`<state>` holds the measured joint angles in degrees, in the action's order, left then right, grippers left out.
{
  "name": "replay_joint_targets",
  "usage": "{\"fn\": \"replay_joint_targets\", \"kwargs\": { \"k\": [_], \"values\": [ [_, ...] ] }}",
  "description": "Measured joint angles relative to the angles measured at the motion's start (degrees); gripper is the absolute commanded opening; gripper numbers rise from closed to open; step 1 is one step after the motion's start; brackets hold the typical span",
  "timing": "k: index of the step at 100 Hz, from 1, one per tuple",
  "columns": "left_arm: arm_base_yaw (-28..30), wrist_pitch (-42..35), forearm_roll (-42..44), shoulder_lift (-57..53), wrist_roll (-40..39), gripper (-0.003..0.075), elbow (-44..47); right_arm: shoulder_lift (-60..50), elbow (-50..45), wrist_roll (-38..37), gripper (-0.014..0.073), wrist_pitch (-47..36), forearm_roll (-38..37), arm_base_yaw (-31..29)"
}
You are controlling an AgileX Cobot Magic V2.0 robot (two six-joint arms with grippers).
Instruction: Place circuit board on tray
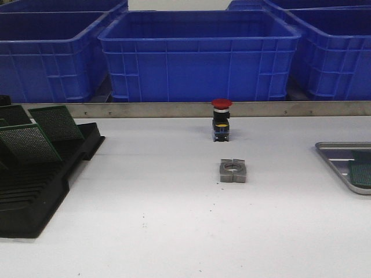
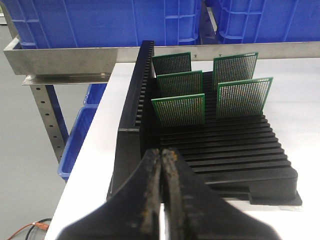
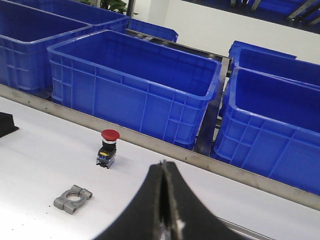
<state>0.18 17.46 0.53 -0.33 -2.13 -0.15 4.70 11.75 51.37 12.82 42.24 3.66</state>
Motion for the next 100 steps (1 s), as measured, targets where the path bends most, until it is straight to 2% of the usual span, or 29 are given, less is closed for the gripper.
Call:
{"fn": "replay_joint_targets", "kwargs": {
  "k": [81,100],
  "values": [
    [0.0,0.0,0.0,0.0,-0.04,-0.0017,0.0,0.0,-0.23,0.0,-0.006,-0.14,0.0,0.0],
    [0.0,0.0,0.0,0.0,-0.04,-0.0017,0.0,0.0,-3.57,-1.12,-0.006,-7.28,-0.1,-0.53]
  ]
}}
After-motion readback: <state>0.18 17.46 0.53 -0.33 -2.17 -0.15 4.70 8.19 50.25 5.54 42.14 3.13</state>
